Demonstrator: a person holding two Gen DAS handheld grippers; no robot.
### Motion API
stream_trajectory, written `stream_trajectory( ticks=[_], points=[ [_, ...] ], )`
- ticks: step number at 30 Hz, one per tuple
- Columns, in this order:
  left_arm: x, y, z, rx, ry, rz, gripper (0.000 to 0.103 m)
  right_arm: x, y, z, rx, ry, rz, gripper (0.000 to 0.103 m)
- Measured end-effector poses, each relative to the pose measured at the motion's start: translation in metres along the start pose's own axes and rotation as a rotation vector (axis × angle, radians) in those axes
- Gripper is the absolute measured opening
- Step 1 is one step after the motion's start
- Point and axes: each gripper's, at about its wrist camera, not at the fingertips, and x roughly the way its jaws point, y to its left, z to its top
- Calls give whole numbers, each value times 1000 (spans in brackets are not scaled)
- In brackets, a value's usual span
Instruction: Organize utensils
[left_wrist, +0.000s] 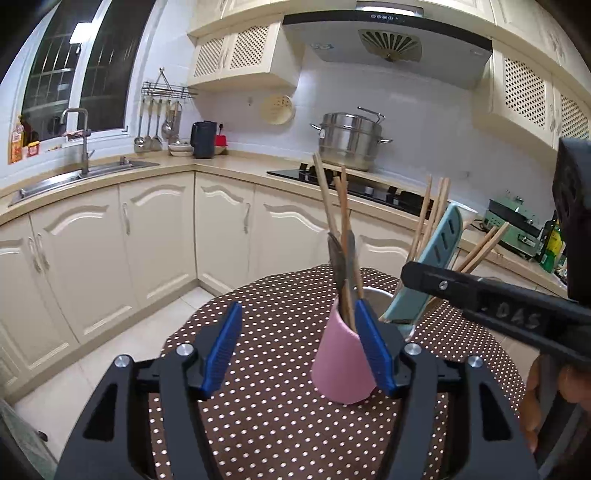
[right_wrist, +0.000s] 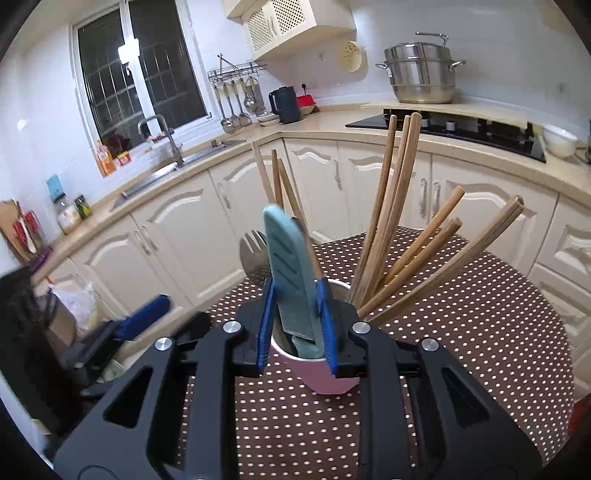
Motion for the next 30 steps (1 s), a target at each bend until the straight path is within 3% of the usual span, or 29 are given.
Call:
stream_trajectory(
  ticks=[6, 7, 8, 9, 10, 17, 30],
  points=[
    [-20, 4, -1, -10, -1, 8, 69, -4, -3, -4, 26, -25, -20, 24],
    [-24, 5, 0, -9, -4, 12, 70, -7, -3, -5, 27, -32, -28, 29],
    [-28, 5, 0, -7, -8, 14, 70, -10, -3, -4, 28, -42, -33, 50],
    [-32, 5, 0, -4, -13, 15, 70, -15, 0, -5, 29, -58, -39, 62],
    [-36, 5, 1, -2, -17, 18, 70, -22, 2, -5, 27, -86, -40, 66],
    [-70, 0, 5, 15, -46, 23, 70, -62, 20, -6, -26, -160, -49, 66],
    [-149, -35, 3, 106, -158, 37, 78, -147, 27, -56, 18, -252, -58, 77]
  ],
)
